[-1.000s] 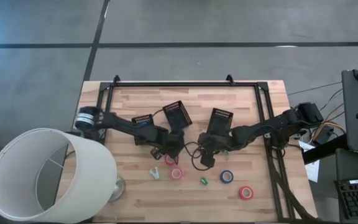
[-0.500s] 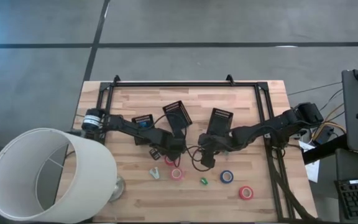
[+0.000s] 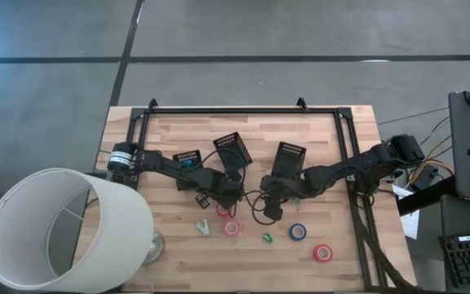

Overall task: Pick and place Stapler, Stapler remover, tape
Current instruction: Put the black staple remover into the center black bin

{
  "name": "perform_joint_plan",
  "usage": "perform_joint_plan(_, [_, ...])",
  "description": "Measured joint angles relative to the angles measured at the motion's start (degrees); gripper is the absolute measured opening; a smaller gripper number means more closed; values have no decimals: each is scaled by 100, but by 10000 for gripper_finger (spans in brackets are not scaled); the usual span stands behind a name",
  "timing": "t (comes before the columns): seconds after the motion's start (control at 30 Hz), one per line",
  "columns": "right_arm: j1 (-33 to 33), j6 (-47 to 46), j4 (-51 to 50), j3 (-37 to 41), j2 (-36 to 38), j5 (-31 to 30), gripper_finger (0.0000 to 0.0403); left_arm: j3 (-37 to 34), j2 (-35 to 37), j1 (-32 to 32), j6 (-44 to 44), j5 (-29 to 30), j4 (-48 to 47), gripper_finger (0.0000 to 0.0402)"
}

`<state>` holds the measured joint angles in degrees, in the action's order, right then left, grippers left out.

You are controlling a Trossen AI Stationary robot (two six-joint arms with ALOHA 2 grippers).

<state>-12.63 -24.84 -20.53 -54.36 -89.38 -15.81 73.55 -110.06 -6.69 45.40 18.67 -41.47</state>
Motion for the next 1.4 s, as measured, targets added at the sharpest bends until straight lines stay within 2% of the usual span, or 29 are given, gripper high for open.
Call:
perform_joint_plan(0.17, [5, -9, 15, 4, 0, -11, 194, 157, 265, -164, -45, 398, 4, 72])
perform_joint_plan(0.37, [1, -13, 14, 4, 0, -20, 194, 480, 533, -326, -108, 1267, -11, 73])
perform_joint_plan(0.63, [3, -28, 15, 4, 2, -26, 194, 644, 548, 276, -548, 1375, 317, 76])
perform_joint_plan(0.7, [3, -28, 13, 2, 2, -28, 194, 593, 548, 519, -731, 1306, 445, 76])
perform_joint_plan(1.03, [3, -28, 11, 2, 2, -28, 194, 553, 444, 1735, -2156, 39, 938, 78])
perform_joint_plan(1.27, [2, -26, 9, -21, 2, -28, 194, 377, 301, 2062, -2229, -196, 974, 79])
perform_joint_plan(1.4, [3, -26, 18, -46, 2, -29, 194, 138, 292, 2089, -2235, -218, 1212, 97])
